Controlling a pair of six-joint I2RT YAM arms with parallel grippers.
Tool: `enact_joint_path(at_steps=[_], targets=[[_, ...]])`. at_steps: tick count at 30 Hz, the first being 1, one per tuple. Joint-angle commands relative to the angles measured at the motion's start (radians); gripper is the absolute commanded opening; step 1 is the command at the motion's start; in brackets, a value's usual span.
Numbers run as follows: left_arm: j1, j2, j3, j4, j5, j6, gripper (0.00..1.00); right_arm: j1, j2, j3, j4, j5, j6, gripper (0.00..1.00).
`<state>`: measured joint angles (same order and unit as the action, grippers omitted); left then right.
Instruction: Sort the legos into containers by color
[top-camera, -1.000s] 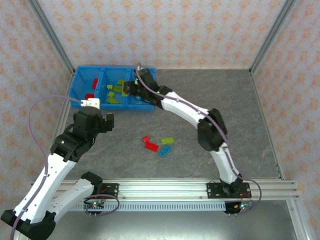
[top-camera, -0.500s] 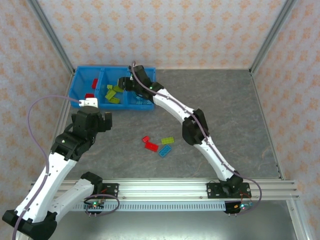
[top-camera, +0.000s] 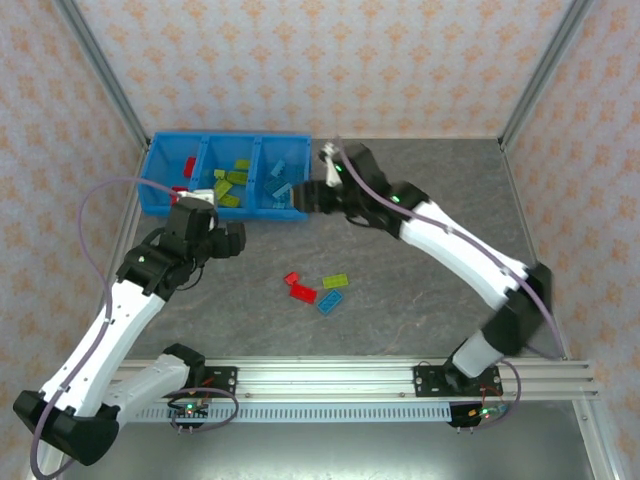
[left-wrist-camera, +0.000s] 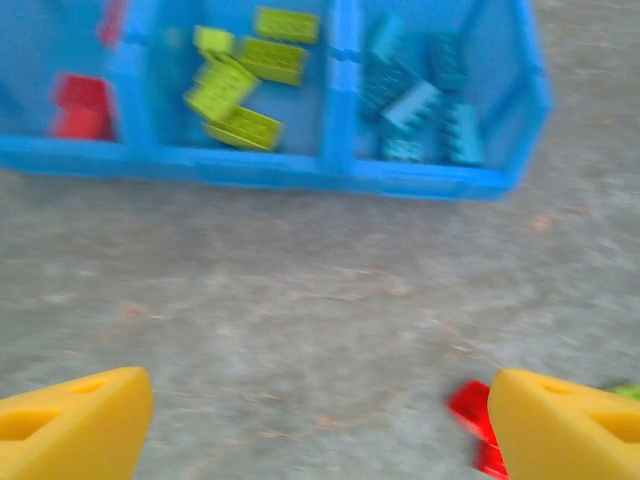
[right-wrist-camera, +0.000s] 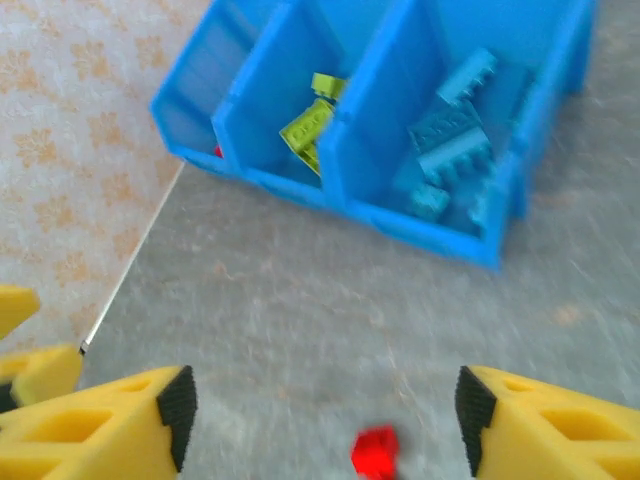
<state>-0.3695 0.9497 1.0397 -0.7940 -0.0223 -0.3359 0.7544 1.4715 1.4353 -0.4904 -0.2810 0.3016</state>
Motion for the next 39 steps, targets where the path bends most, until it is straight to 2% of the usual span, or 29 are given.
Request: enact_joint_path(at_steps=[1, 5, 7, 9, 15, 20, 22, 25, 32, 34, 36, 39], targets=[[-0.095, 0.027, -0.041, 0.052, 0.178, -0.235, 0.86, 0.003, -0.177, -0.22, -0.055, 0.087, 0.063, 0.77], [-0.224, 0.101, -0.154, 0.185, 0.175, -0.384, 0.87, 0.003, -0.412, -0.452, -0.072, 0.104, 0.145, 0.9], [-0.28, 0.166, -0.183, 0.205, 0.121, -0.426, 0.89, 0.003, -0.49, -0.54, -0.072, 0.118, 0.168, 0.98], [-0.326, 0.253, -0.188, 0.211, 0.063, -0.484, 0.89, 0.003, -0.546, -0.596, -0.095, 0.159, 0.184, 0.99], [-0.37, 0.475, -0.182, 0.328, 0.035, -0.648, 0.9, 0.002, -0.544, -0.63, -0.104, 0.184, 0.193, 0.99], [-0.367, 0.59, -0.155, 0.33, -0.082, -0.696, 0.9, 0.002, -0.51, -0.593, -0.13, 0.186, 0.174, 0.99], [-0.364, 0.623, -0.147, 0.342, -0.083, -0.7, 0.88, 0.002, -0.51, -0.593, -0.133, 0.189, 0.168, 0.99], [-0.361, 0.659, -0.145, 0.36, -0.09, -0.709, 0.77, 0.002, -0.511, -0.596, -0.14, 0.196, 0.168, 0.99], [-0.351, 0.702, -0.149, 0.375, -0.077, -0.696, 0.44, 0.002, -0.511, -0.613, -0.137, 0.162, 0.185, 0.99], [-0.349, 0.69, -0.153, 0.364, -0.083, -0.694, 0.36, 0.002, -0.51, -0.622, -0.111, 0.109, 0.182, 0.99], [-0.345, 0.656, -0.155, 0.333, -0.111, -0.693, 0.29, 0.003, -0.501, -0.64, -0.047, -0.01, 0.163, 1.0], [-0.332, 0.569, -0.147, 0.27, -0.168, -0.67, 0.24, 0.005, -0.456, -0.638, 0.003, -0.154, 0.147, 0.98]])
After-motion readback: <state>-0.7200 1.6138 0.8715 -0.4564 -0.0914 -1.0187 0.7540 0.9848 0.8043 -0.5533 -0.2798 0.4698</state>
